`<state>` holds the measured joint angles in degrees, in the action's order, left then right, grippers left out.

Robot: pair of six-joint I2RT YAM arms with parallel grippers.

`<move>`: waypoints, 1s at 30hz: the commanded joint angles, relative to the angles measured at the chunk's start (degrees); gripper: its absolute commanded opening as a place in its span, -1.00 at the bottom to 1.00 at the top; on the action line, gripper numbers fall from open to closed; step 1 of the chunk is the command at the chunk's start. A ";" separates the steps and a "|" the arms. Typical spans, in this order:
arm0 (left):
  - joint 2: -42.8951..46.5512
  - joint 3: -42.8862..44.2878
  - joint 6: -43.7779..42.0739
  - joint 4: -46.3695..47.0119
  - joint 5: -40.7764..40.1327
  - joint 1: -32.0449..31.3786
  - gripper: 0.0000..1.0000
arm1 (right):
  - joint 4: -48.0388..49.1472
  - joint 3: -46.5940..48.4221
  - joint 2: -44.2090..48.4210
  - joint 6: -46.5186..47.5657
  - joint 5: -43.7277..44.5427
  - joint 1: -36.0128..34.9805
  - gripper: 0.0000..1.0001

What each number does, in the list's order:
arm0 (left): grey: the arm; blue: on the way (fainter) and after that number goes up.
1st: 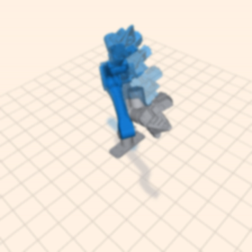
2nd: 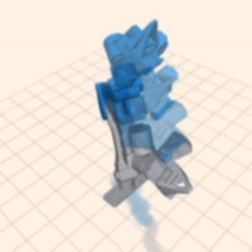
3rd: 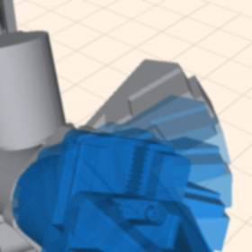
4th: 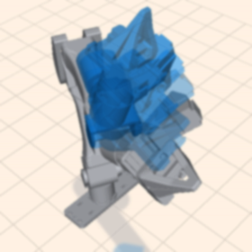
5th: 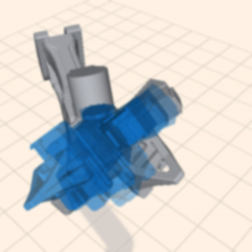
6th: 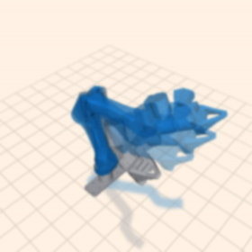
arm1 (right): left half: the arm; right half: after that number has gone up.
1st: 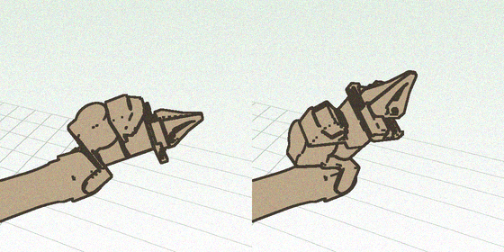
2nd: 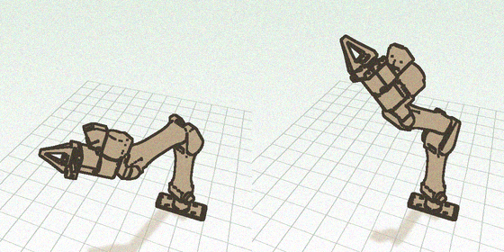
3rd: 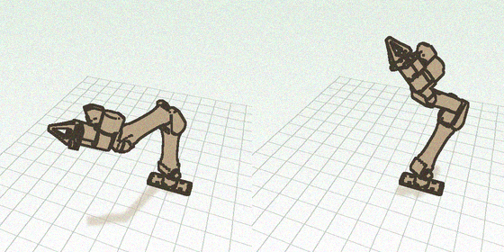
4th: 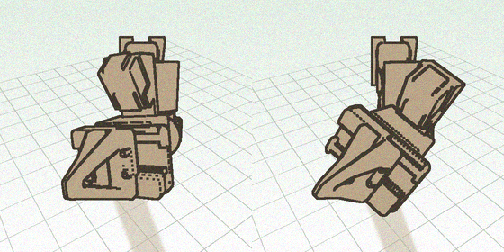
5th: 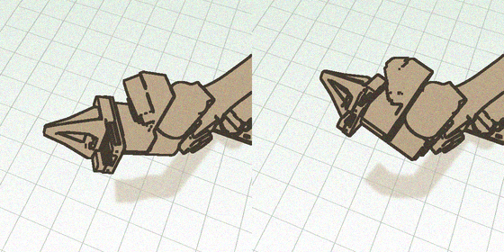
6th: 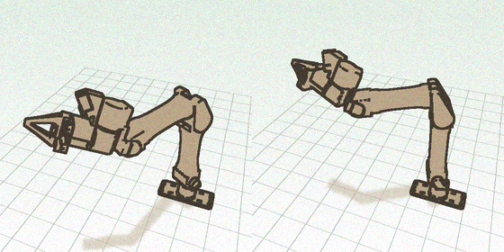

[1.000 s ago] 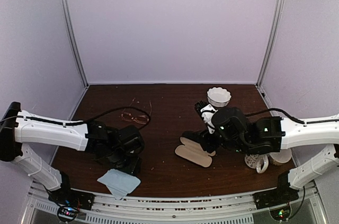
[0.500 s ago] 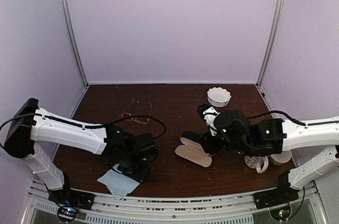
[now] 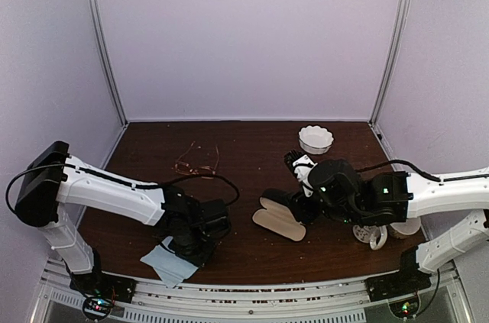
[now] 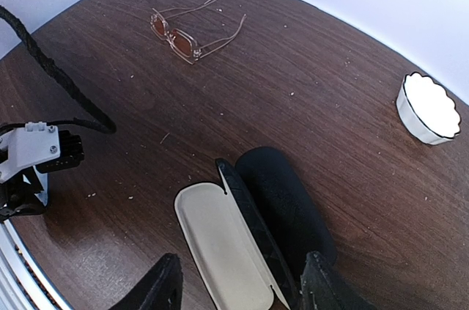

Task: Organize the sunglasses
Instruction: Move the glasses cleaning cloth to the center of the board.

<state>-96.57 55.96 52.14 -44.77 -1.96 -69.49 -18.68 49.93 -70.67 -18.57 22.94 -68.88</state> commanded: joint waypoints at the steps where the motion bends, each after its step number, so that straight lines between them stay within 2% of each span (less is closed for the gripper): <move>1: -0.66 0.08 0.07 1.22 0.47 -0.11 -0.40 | -0.29 0.28 -0.63 0.02 0.18 -0.11 0.13; 12: -2.21 -0.95 2.85 0.74 -3.14 0.39 -0.71 | -0.62 0.41 -1.54 0.10 0.35 -0.19 0.13; 17: -2.30 -0.32 2.62 0.74 -4.62 0.97 -1.00 | -0.80 0.69 -1.66 0.29 0.63 -0.17 0.14; 30: -5.33 5.79 -1.43 5.30 -4.42 7.04 -1.00 | -1.53 2.63 -3.82 0.90 0.76 -0.12 0.14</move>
<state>-99.77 58.74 53.39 -43.27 -5.76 -64.95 -19.53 50.54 -73.84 -18.17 22.96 -68.88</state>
